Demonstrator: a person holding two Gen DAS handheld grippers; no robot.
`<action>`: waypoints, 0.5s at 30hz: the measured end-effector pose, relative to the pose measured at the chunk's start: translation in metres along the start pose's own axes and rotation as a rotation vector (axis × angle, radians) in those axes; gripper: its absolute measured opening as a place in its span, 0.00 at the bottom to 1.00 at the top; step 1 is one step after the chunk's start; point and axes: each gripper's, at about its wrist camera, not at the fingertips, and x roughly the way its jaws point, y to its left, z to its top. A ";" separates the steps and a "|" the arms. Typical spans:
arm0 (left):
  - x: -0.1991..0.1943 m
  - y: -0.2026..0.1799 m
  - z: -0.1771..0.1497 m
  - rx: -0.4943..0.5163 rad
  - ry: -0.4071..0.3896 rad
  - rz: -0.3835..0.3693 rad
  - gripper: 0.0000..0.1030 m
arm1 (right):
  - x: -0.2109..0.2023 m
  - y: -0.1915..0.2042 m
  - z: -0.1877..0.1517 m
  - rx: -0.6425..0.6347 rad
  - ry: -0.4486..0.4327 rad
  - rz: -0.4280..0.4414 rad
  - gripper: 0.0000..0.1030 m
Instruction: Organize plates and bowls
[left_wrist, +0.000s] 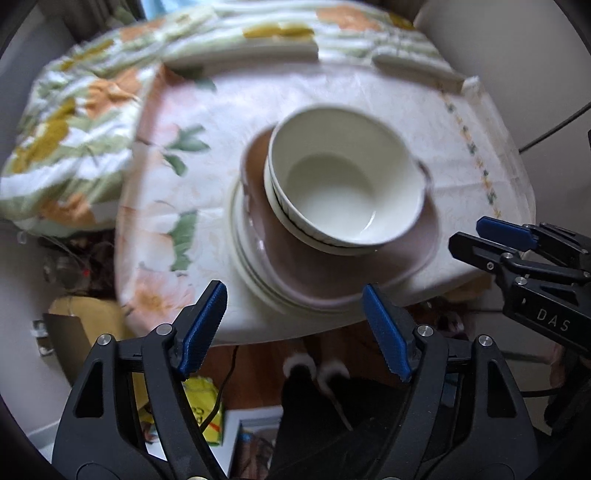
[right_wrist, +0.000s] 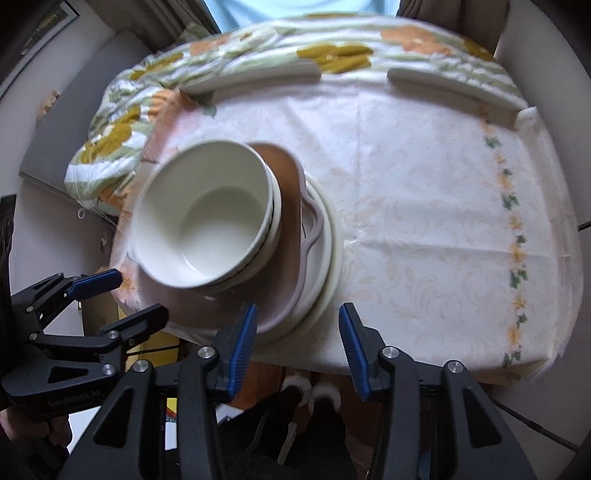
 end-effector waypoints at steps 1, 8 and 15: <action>-0.010 -0.003 -0.003 -0.004 -0.030 0.008 0.72 | -0.012 0.001 -0.005 -0.023 -0.035 0.001 0.41; -0.138 -0.042 -0.045 -0.058 -0.407 0.055 0.72 | -0.116 -0.001 -0.046 -0.114 -0.308 -0.031 0.41; -0.222 -0.076 -0.079 -0.043 -0.715 0.114 1.00 | -0.216 -0.015 -0.088 -0.076 -0.606 -0.108 0.92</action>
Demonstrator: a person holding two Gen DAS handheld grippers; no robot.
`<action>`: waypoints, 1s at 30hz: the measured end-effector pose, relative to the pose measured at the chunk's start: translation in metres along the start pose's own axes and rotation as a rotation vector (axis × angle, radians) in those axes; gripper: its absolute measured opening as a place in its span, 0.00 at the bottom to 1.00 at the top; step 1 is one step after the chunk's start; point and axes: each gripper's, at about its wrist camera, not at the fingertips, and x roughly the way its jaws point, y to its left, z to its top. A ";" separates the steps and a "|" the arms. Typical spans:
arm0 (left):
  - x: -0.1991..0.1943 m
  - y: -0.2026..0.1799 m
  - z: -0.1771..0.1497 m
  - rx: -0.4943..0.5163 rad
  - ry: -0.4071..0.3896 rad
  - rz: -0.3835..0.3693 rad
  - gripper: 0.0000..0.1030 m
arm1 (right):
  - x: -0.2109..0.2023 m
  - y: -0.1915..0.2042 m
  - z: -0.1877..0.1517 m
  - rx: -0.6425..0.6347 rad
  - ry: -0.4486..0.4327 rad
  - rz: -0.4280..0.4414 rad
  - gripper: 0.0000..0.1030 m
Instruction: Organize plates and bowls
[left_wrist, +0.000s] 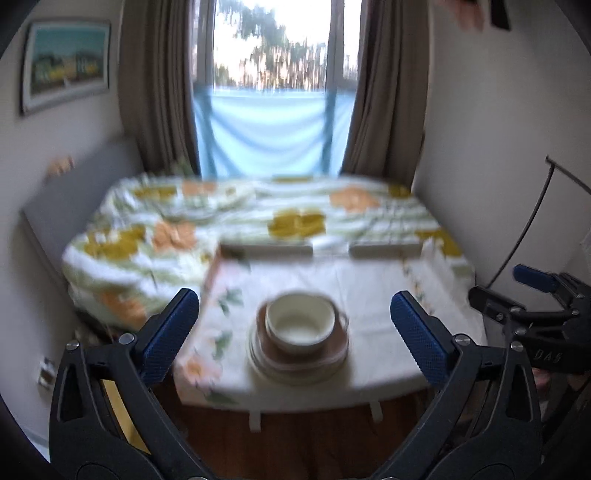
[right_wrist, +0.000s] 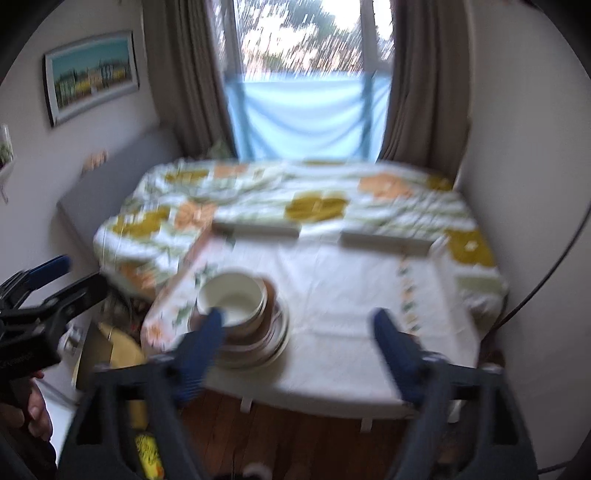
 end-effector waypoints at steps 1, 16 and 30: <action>-0.006 -0.002 0.003 0.011 -0.022 0.008 1.00 | -0.008 -0.002 0.002 0.008 -0.027 -0.018 0.92; -0.028 -0.008 0.003 0.031 -0.145 -0.001 1.00 | -0.044 -0.003 0.002 0.056 -0.177 -0.140 0.92; -0.032 -0.016 0.002 0.058 -0.153 0.010 1.00 | -0.041 -0.004 0.000 0.064 -0.189 -0.130 0.92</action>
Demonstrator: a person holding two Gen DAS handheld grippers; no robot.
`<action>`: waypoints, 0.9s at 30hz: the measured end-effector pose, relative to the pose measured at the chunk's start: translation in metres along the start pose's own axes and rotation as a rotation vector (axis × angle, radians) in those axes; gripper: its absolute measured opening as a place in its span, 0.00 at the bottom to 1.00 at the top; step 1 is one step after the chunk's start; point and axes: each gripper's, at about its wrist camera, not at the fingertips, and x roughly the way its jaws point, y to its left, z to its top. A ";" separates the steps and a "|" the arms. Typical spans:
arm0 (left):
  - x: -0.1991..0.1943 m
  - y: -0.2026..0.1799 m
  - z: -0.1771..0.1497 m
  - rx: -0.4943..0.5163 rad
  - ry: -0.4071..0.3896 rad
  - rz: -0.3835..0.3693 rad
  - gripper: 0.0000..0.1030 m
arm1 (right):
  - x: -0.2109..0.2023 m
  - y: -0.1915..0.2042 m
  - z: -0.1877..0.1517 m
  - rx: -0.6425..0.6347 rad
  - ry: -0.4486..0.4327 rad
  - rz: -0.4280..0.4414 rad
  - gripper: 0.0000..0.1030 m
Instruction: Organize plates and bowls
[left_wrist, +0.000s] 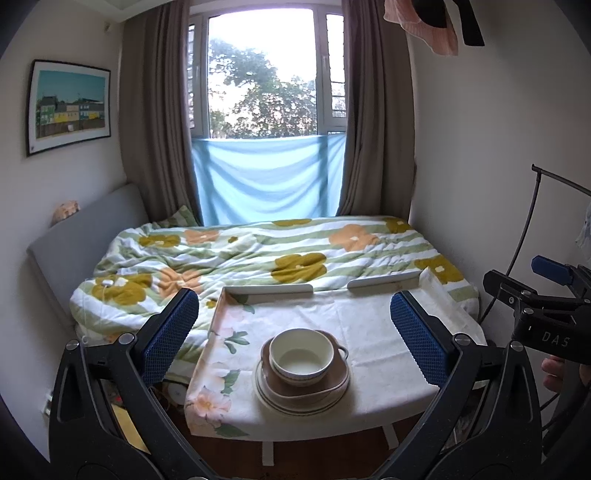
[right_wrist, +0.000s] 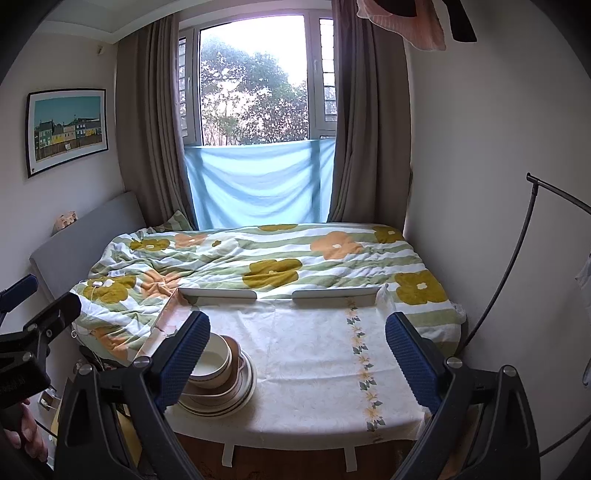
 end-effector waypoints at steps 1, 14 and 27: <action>0.000 0.000 0.000 -0.001 0.000 0.000 1.00 | 0.000 0.000 0.000 0.000 -0.002 0.002 0.92; 0.005 0.005 -0.001 -0.005 0.005 0.010 1.00 | 0.007 0.001 -0.002 0.000 0.018 0.014 0.92; 0.006 0.008 -0.004 -0.010 0.011 0.017 1.00 | 0.008 0.002 -0.002 -0.002 0.030 0.020 0.92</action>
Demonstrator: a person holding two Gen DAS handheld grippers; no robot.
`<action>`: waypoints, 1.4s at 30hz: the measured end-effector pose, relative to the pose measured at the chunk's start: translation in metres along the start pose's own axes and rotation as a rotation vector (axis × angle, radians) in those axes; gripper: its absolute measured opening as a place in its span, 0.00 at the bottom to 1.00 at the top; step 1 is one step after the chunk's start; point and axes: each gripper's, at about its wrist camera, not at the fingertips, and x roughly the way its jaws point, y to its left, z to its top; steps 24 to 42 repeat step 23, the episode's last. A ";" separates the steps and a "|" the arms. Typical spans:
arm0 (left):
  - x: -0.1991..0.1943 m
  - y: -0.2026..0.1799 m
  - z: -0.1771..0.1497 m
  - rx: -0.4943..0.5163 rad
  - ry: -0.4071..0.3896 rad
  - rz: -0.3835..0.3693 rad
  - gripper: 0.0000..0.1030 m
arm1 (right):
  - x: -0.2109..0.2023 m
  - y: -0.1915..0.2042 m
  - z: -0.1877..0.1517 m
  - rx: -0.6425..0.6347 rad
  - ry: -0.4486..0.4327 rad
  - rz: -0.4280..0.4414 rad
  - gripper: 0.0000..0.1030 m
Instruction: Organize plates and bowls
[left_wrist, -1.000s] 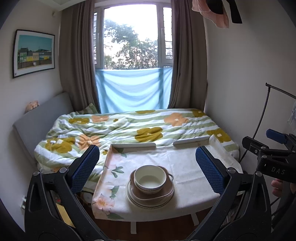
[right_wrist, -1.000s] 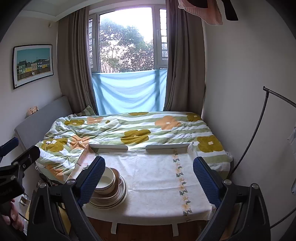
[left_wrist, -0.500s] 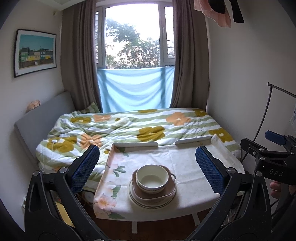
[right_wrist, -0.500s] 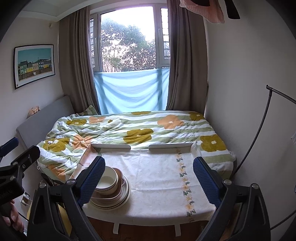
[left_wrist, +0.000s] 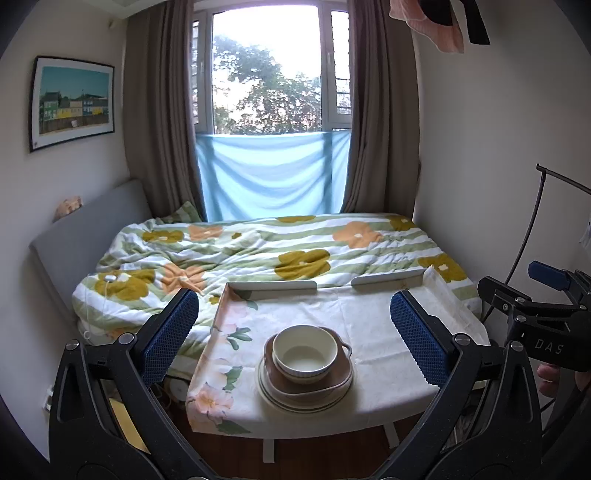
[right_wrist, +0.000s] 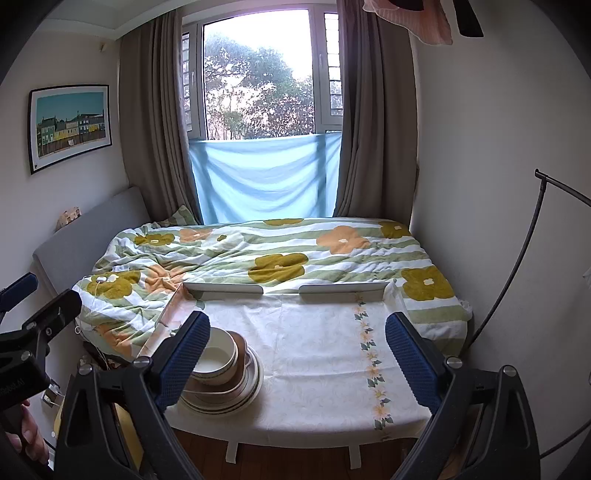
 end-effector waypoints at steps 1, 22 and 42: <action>0.000 0.000 0.000 -0.001 0.000 0.001 1.00 | 0.001 0.000 0.000 0.000 0.000 0.000 0.92; 0.007 0.004 -0.001 -0.007 -0.008 0.036 1.00 | 0.014 -0.002 -0.002 0.007 0.020 0.021 0.92; 0.009 0.004 -0.001 -0.005 -0.008 0.035 1.00 | 0.018 -0.002 -0.001 0.008 0.026 0.023 0.92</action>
